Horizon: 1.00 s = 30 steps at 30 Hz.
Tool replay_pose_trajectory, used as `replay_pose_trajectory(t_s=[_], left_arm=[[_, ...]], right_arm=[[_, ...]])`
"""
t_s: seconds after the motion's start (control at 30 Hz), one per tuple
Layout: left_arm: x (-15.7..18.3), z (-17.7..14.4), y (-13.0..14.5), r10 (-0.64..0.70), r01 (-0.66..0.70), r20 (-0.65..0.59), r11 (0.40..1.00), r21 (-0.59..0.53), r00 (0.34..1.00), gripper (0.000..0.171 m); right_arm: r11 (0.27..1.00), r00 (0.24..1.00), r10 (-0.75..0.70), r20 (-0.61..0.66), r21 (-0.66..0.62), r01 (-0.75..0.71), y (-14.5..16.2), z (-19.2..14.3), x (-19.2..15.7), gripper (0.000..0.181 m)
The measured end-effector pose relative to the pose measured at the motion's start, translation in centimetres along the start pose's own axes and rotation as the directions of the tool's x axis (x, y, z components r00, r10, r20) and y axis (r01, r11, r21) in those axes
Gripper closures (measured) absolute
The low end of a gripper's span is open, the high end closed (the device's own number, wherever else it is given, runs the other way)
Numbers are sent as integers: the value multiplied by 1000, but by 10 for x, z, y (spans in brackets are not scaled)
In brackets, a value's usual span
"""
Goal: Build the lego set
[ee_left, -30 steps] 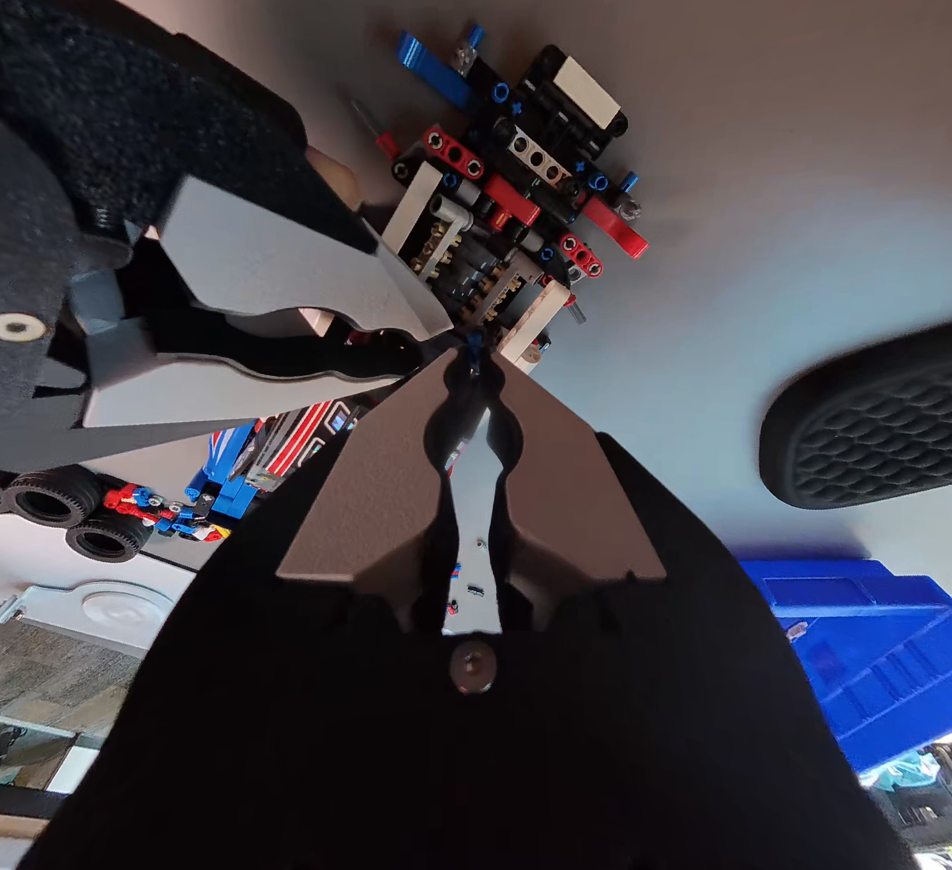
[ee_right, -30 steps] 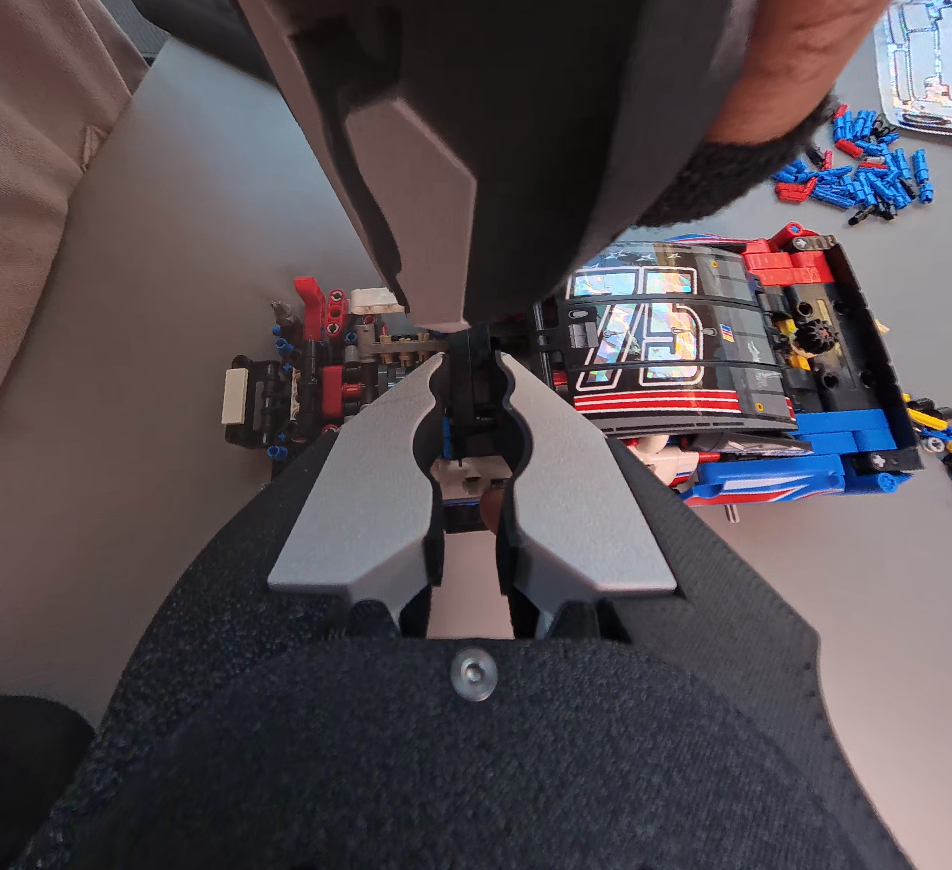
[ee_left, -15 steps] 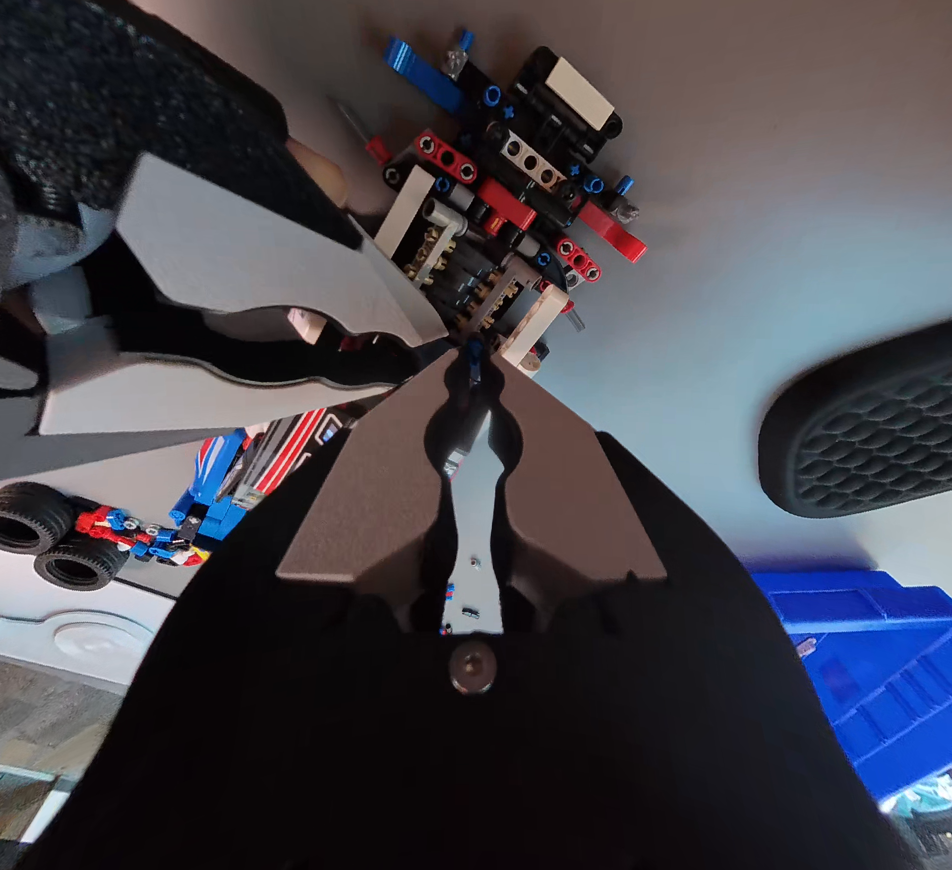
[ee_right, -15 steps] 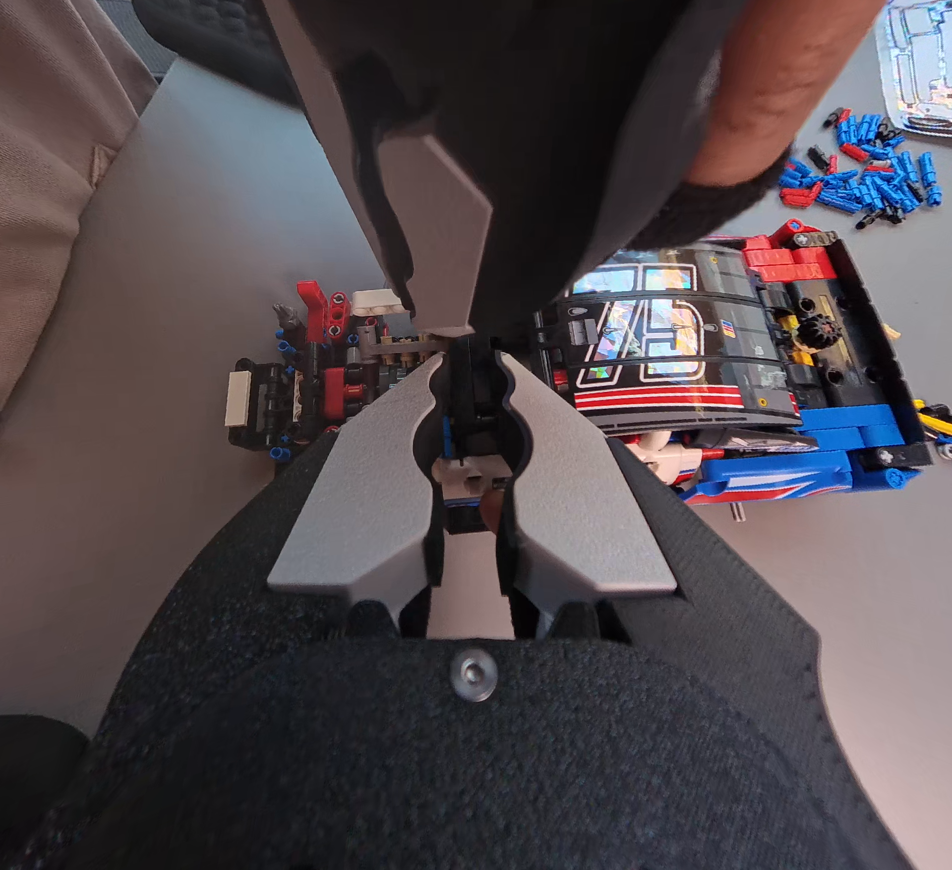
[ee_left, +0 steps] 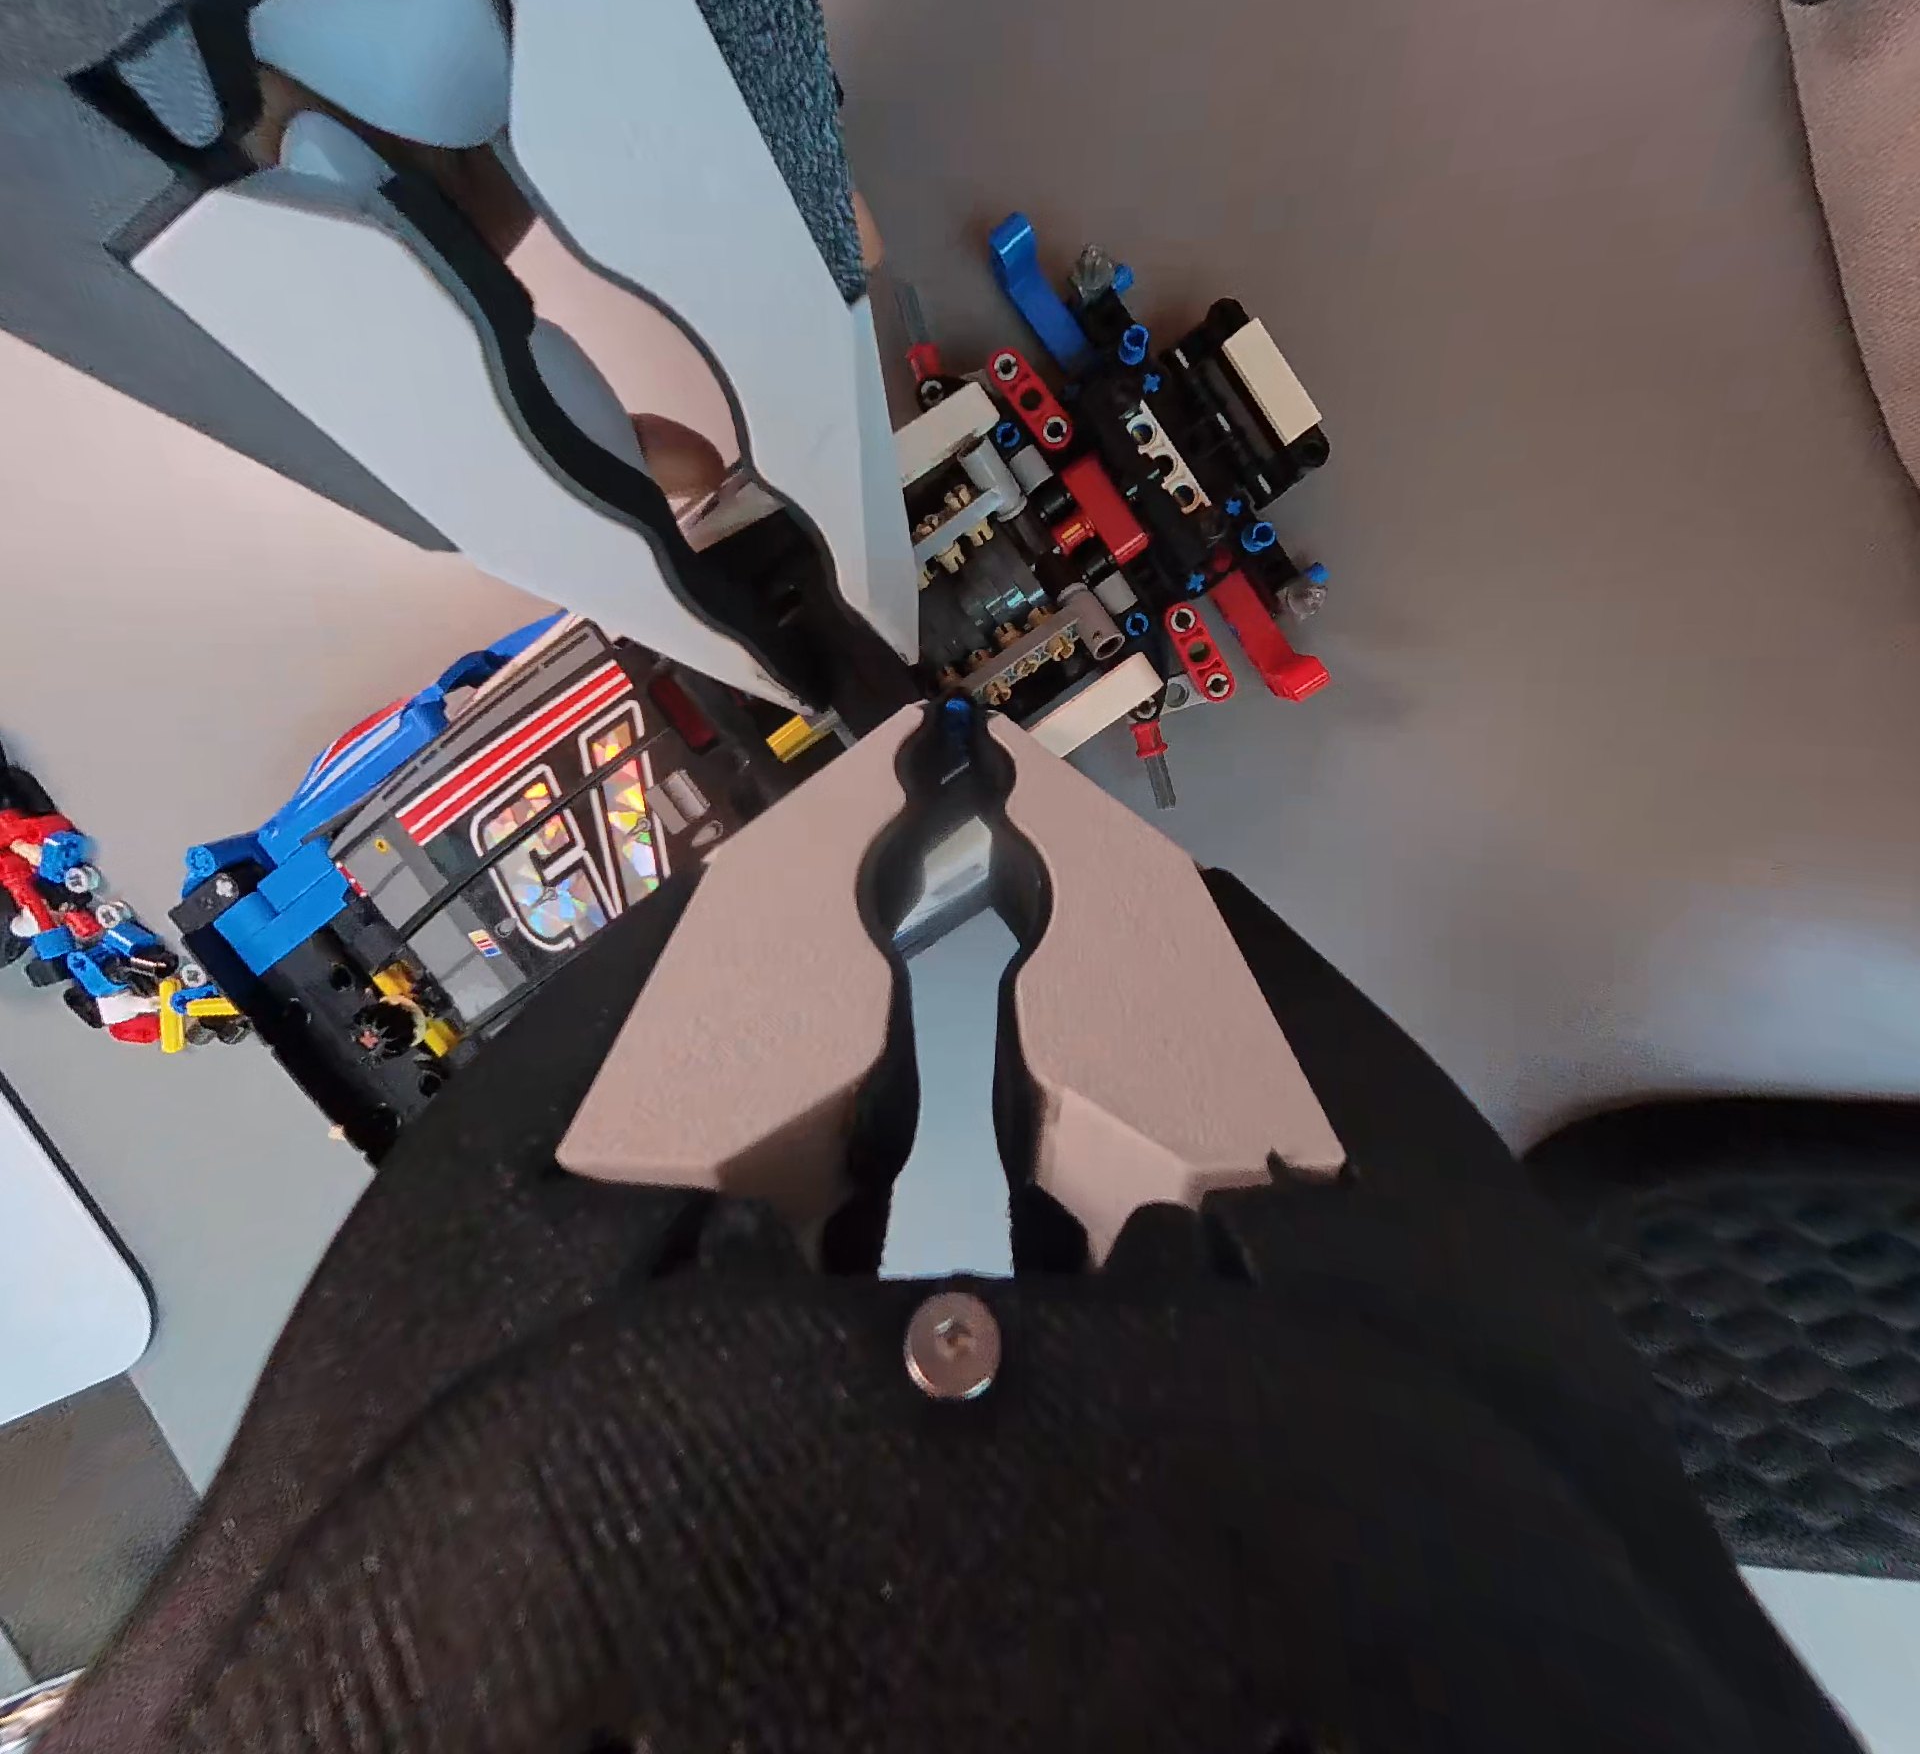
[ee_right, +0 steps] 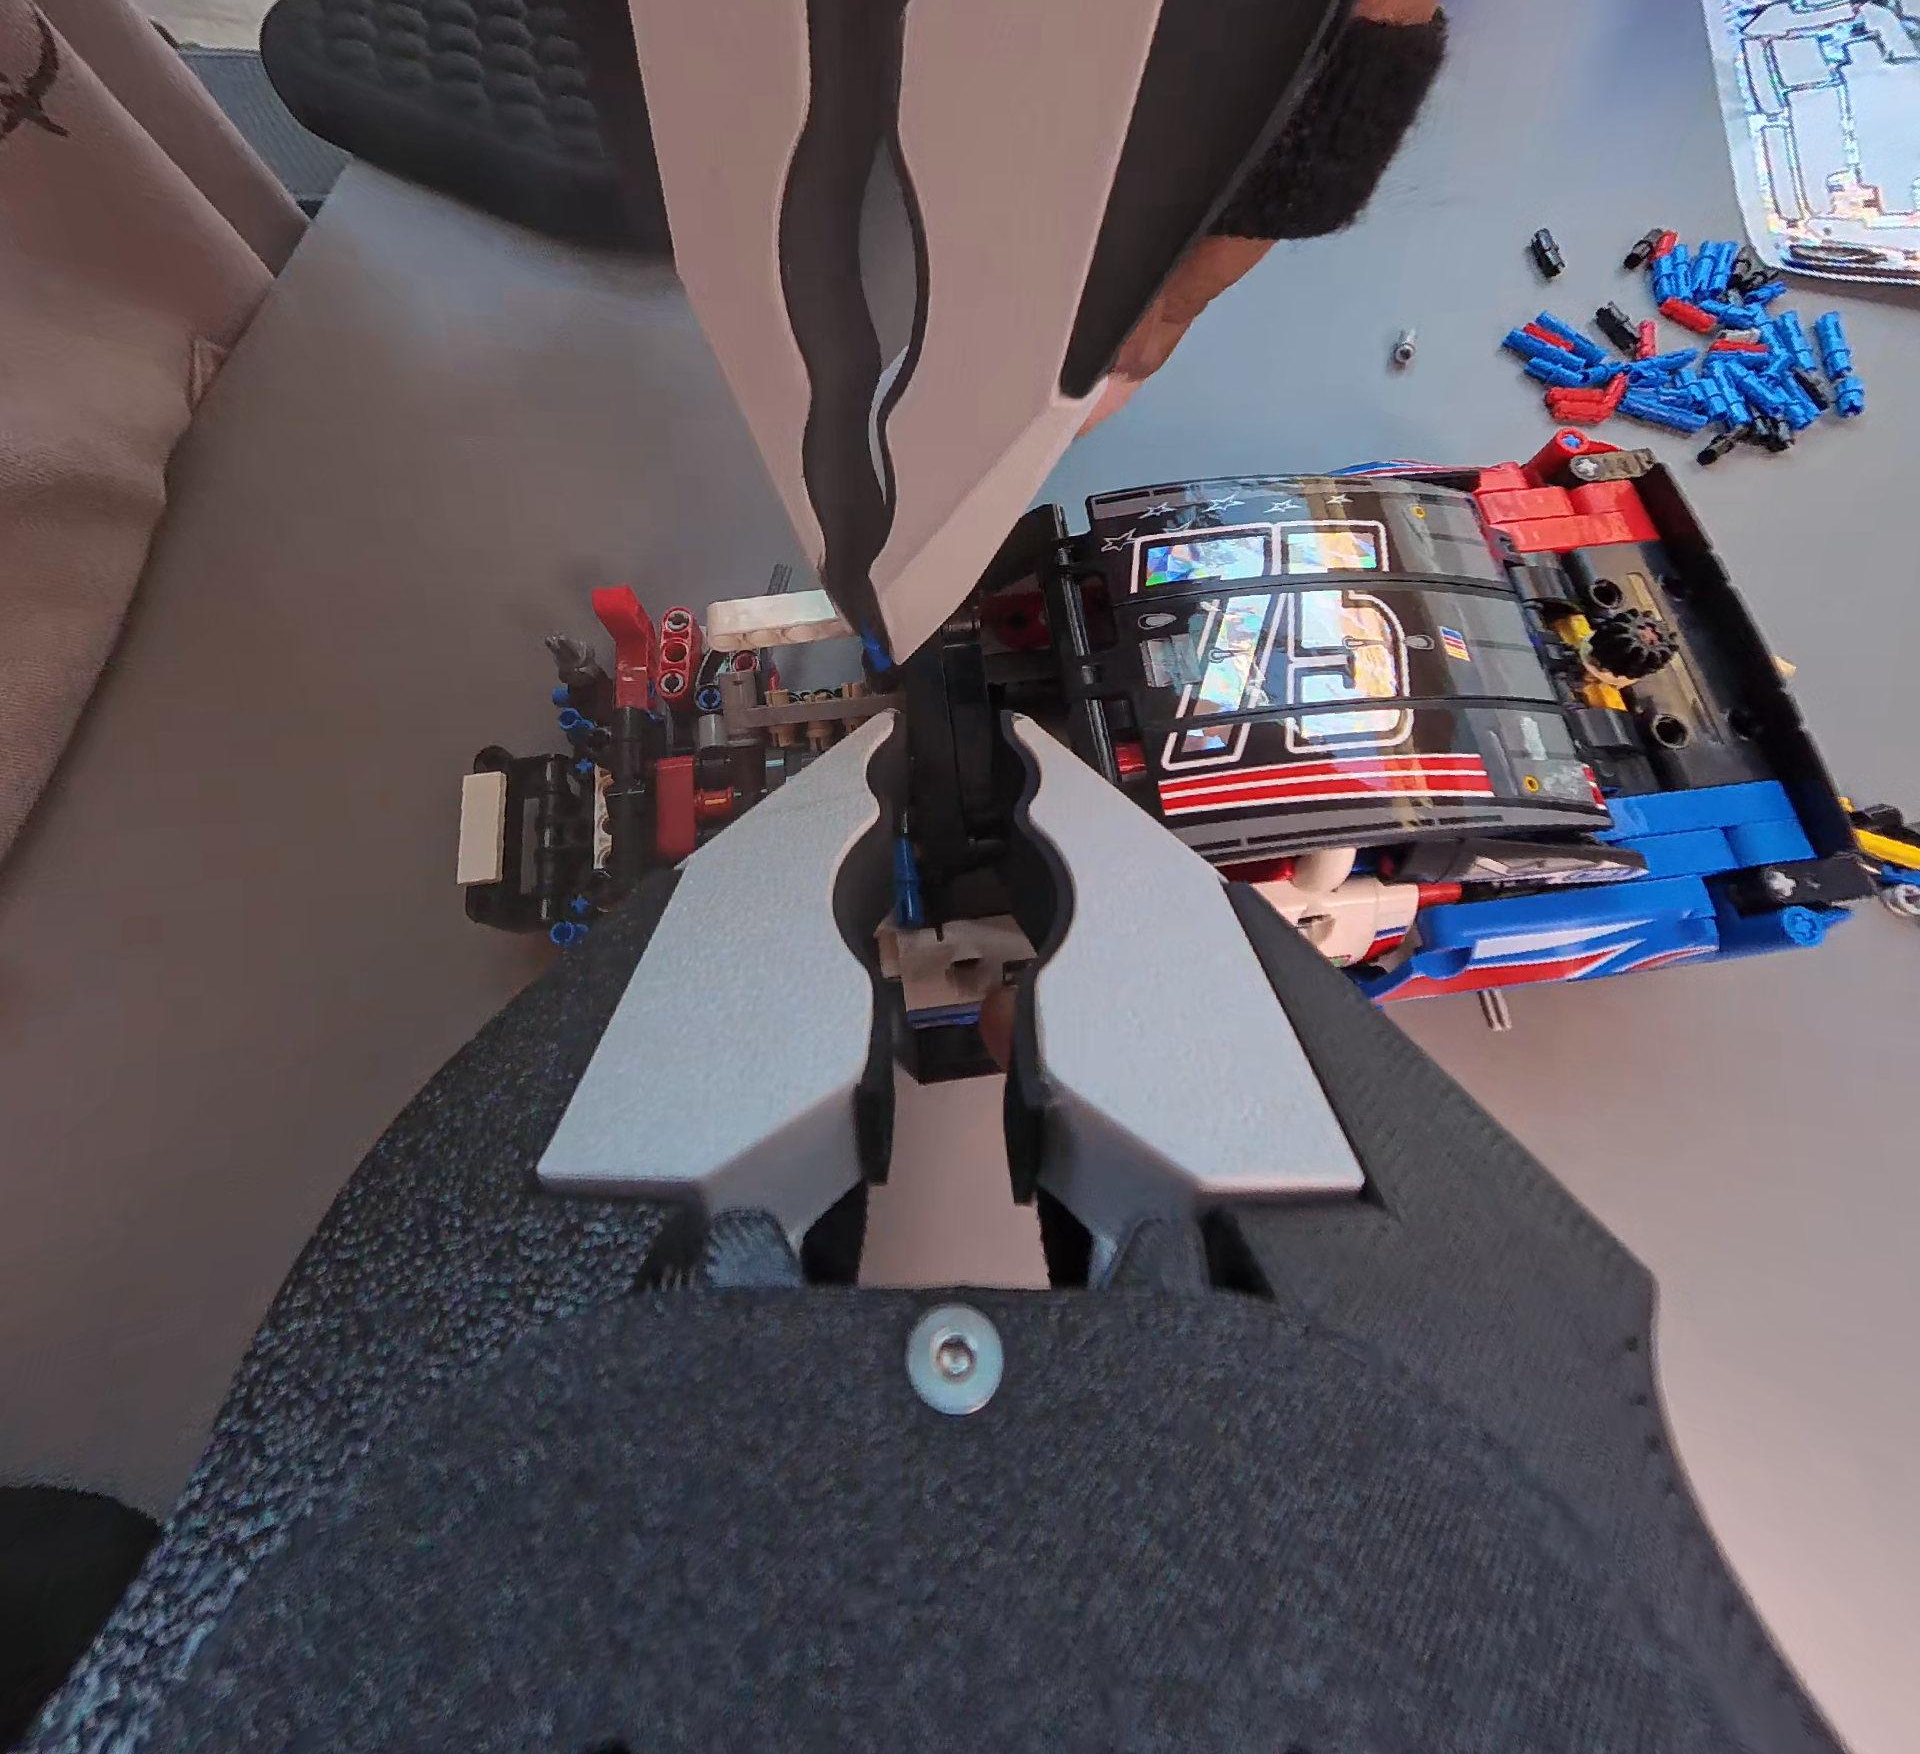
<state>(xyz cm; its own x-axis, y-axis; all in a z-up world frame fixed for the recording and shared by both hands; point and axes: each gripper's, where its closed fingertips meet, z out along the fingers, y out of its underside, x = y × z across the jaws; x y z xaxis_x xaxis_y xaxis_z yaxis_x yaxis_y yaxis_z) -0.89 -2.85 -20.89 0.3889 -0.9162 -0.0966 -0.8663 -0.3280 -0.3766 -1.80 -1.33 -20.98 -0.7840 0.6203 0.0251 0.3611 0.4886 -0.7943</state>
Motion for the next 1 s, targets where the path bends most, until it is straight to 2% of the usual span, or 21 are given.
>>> replay_pose_trajectory(t_s=[0.03, 0.17, 0.27, 0.33, 0.43, 0.47, 0.53, 0.63, 0.67, 0.77, 0.8, 0.9, 1.0], left_arm=[[0, -1, 1, -11, 11, 8, 1000, 16, 1000, 168], [0, -3, 4, -55, 46, 70, 992, 118, 996, 168], [-3, -3, 16, -101, 66, 186, 980, 187, 977, 171], [-3, -9, 15, -182, 100, 250, 946, 308, 951, 171], [-4, -15, 21, -280, 162, 305, 919, 360, 910, 171], [-4, -19, 18, -302, 171, 306, 905, 389, 903, 171], [-3, -22, 9, -328, 193, 277, 886, 421, 903, 159], [-2, -7, 2, -331, 234, 231, 901, 365, 915, 146], [-2, -2, 2, -326, 238, 221, 907, 347, 919, 147], [-5, 1, -1, -337, 240, 230, 899, 366, 913, 167], [-5, 1, -1, -347, 248, 225, 893, 376, 910, 167], [-5, 0, 0, -431, 303, 210, 838, 453, 877, 167], [-5, -2, 2, -554, 374, 174, 729, 574, 814, 167]], right_arm=[[1000, 1000, 0, -4, 0, 0, 0, 1, 0, 168], [1000, 1000, 9, -22, 8, -9, -1, 2, 1, 168], [1000, 999, 8, -34, 11, -8, -1, 1, 2, 168], [1000, 999, 12, -34, 13, -12, 0, 1, 2, 167], [1000, 999, 8, -31, 14, -8, -1, 1, 2, 168], [1000, 1000, 9, -30, 16, -8, -1, 1, 3, 168], [1000, 999, 9, -31, 18, -8, -1, 2, 3, 168], [1000, 999, 9, -37, 18, -9, -2, 3, 3, 168], [1000, 999, 11, -39, 20, -11, -2, 3, 3, 168], [999, 999, 14, -50, 29, -13, -1, 2, 3, 168], [999, 999, 13, -52, 31, -11, -1, 2, 3, 167], [999, 999, 13, -46, 38, -11, -1, 2, 4, 168], [999, 999, 13, -49, 44, -11, -2, 3, 4, 168]])
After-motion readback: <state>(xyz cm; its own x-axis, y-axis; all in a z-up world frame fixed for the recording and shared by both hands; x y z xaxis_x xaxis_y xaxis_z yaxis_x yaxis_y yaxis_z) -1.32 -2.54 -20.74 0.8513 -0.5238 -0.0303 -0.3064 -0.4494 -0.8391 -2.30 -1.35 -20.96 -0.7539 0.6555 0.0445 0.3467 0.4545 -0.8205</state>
